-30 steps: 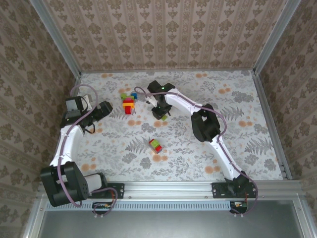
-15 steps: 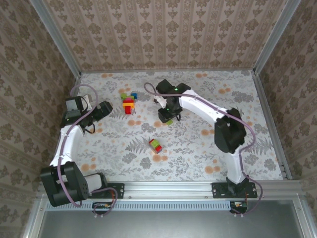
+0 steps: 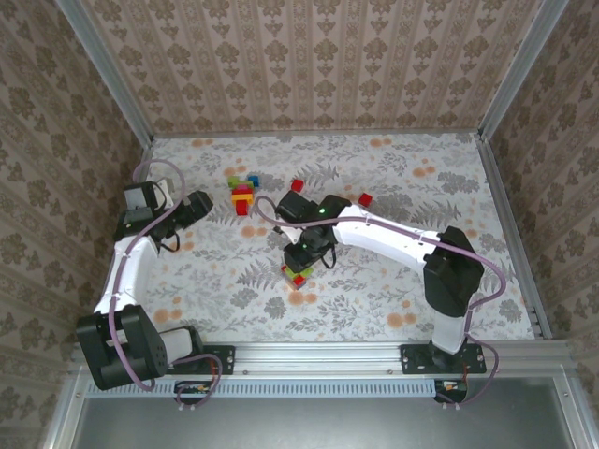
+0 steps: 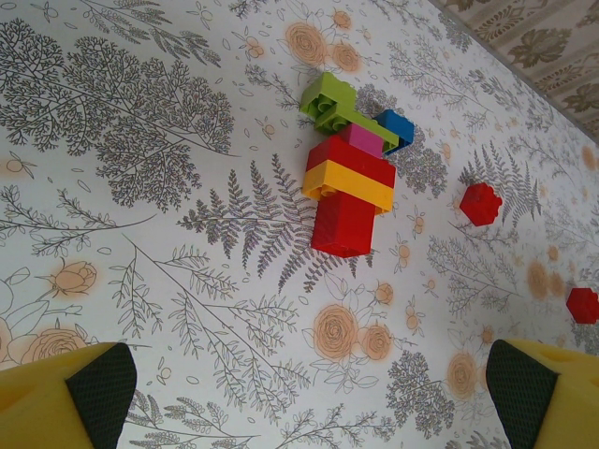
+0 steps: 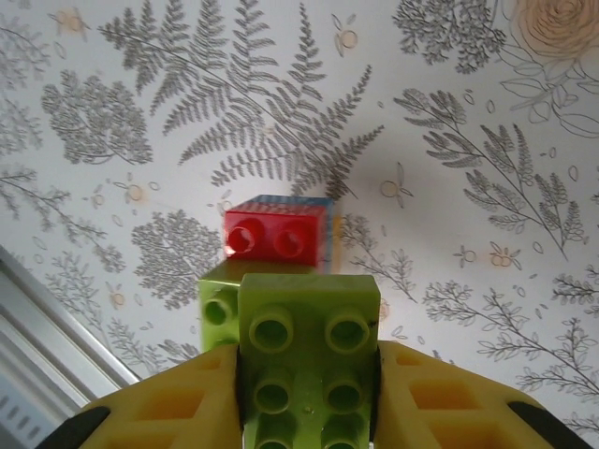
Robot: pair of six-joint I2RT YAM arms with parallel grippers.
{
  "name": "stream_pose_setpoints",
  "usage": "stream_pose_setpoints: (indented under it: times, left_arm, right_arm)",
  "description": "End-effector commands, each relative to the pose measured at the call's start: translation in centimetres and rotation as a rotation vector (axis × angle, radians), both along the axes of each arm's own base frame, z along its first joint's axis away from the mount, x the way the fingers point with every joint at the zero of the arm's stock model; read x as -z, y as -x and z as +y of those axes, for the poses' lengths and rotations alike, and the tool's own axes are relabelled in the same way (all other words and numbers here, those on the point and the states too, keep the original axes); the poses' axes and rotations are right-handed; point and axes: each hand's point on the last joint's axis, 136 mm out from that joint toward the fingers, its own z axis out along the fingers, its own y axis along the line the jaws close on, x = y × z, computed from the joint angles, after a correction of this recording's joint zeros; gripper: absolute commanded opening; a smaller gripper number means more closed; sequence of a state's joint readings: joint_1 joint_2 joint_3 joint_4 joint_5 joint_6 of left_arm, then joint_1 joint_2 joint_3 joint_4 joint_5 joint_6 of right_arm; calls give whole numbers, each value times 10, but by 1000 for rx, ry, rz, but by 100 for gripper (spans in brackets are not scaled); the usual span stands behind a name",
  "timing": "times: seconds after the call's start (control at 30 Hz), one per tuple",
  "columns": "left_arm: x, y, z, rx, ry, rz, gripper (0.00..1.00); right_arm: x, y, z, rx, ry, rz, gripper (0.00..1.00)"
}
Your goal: Assemble a carrot with lego
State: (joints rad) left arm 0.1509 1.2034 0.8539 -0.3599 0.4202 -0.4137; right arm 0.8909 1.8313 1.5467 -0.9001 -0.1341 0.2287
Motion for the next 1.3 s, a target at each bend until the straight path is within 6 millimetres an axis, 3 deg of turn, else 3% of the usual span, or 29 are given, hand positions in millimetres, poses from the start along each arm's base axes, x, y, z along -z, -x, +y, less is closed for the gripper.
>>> stream_pose_setpoints:
  times: [0.0,0.7,1.27]
  left_arm:
    - [-10,-4,-3,24,-8,-28,100]
    - [-10,-4,-2,23,-14,-28,100]
    - [-11,-4,-3,24,-11,-31,100]
  right_arm:
    - [-15,-2,3,47,-28,-42,33]
    - [3,3,15,14,10,-6,34]
    - [14,8,12,1,79,-13,35]
